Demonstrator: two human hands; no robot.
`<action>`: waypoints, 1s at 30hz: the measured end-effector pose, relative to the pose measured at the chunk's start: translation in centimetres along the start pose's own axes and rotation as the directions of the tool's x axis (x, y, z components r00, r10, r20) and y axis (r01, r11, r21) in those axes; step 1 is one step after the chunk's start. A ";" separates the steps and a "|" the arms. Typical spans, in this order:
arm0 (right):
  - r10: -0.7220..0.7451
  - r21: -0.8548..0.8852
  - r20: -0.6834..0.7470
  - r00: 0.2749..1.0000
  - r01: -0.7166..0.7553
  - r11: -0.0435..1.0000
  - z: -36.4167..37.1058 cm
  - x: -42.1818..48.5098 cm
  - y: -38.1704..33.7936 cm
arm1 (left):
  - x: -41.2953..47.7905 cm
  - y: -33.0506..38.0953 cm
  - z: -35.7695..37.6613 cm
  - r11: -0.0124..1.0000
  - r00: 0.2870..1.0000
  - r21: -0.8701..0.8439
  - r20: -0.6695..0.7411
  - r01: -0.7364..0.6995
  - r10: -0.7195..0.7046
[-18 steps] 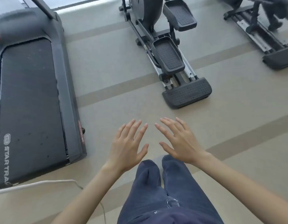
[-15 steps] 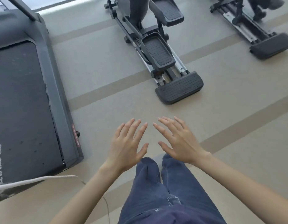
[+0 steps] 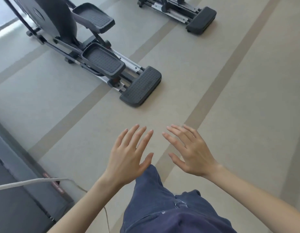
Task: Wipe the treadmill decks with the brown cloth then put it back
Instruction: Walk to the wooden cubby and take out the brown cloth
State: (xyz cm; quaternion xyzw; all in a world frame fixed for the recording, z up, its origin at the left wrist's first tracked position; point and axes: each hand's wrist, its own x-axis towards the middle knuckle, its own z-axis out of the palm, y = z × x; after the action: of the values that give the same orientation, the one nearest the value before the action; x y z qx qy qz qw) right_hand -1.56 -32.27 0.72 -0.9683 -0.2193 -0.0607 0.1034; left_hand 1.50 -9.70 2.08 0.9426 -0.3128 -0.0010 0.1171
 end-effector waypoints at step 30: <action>0.760 -0.011 -0.024 0.650 -0.760 0.650 -6.3 -55.9 -4.1 | -10.8 44.2 11.6 0.708 0.638 -0.239 0.312 -0.664 0.704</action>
State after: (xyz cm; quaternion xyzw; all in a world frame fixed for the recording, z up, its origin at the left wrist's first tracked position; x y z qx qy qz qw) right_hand -53.92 -53.08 -1.58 -0.9716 0.2073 -0.0227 0.1115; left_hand -34.18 -40.24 -0.19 0.7270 -0.6622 -0.1555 0.0937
